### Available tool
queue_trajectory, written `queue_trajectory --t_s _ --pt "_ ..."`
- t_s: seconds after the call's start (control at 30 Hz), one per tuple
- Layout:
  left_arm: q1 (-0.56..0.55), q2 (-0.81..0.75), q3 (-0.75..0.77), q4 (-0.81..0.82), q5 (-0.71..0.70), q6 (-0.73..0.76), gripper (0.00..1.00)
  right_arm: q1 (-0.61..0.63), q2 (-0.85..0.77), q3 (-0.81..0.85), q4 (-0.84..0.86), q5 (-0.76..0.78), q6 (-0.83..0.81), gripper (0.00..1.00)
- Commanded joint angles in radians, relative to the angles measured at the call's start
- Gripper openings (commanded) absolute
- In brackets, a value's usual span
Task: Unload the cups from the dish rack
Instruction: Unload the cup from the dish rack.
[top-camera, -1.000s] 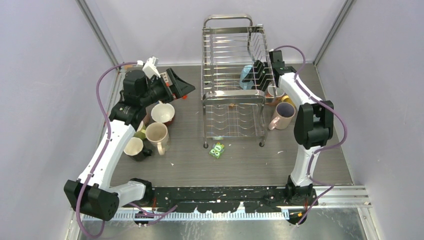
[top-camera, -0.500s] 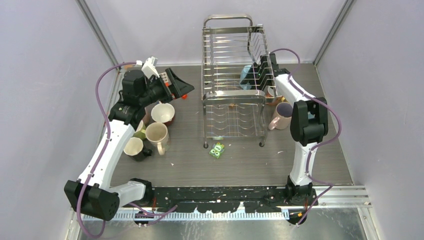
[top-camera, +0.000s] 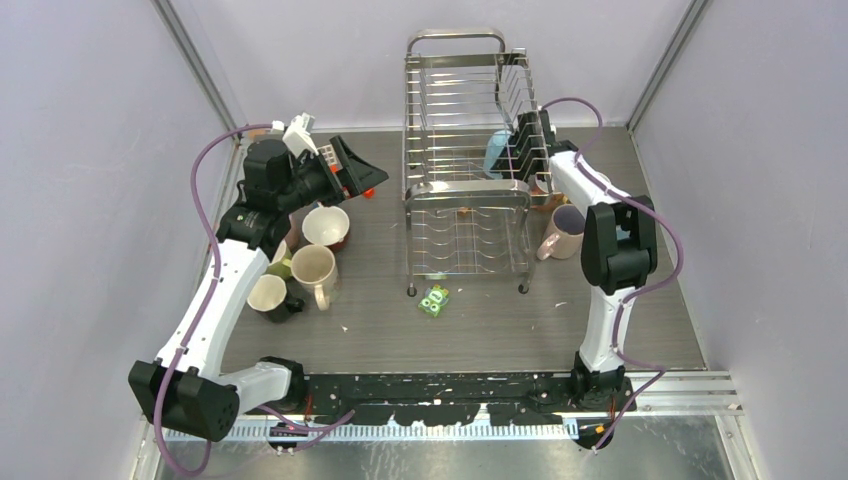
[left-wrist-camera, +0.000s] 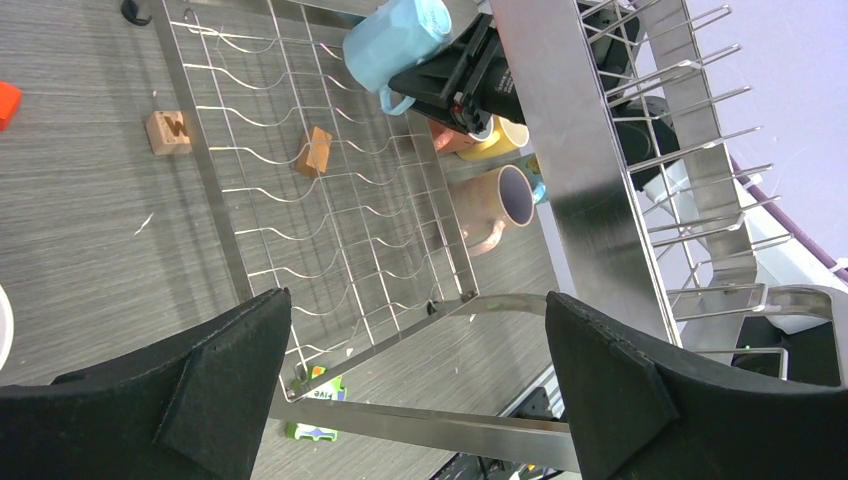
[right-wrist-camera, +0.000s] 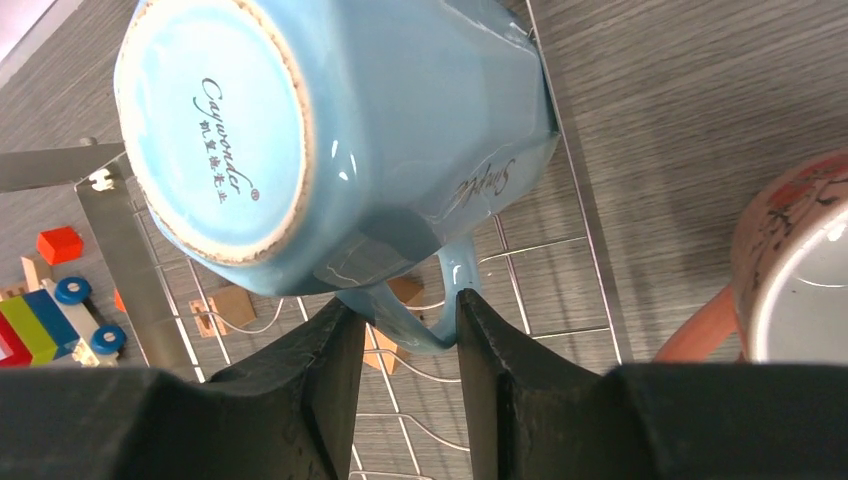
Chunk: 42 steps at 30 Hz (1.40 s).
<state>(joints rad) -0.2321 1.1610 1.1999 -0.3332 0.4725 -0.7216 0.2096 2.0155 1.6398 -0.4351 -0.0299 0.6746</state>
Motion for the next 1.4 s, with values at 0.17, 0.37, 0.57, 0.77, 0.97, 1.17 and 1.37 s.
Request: queue_trajectory --t_s 0.17,0.37,0.57,0.77,0.97,1.17,1.37 --pt "0.014 -0.012 0.019 0.017 0.030 0.015 1.00 0.003 -0.074 -0.032 0.008 0.095 -0.076 0.41" --pt "0.016 -0.006 0.018 0.021 0.035 0.011 1.00 0.018 -0.055 -0.026 0.019 0.097 -0.109 0.40" --pt "0.018 -0.006 0.022 0.018 0.040 0.014 1.00 0.025 -0.090 -0.069 0.031 0.135 -0.122 0.38" --pt "0.022 -0.007 0.016 0.019 0.041 0.013 1.00 0.025 -0.119 -0.098 0.021 0.191 -0.166 0.40" --pt "0.022 -0.006 0.010 0.028 0.045 0.007 1.00 0.028 -0.104 -0.090 0.028 0.173 -0.207 0.41" --pt "0.024 -0.008 0.010 0.024 0.046 0.009 1.00 0.044 -0.072 -0.055 0.019 0.173 -0.248 0.41" --pt "0.029 -0.012 0.009 0.021 0.048 0.011 1.00 0.048 -0.078 -0.062 0.029 0.167 -0.244 0.30"
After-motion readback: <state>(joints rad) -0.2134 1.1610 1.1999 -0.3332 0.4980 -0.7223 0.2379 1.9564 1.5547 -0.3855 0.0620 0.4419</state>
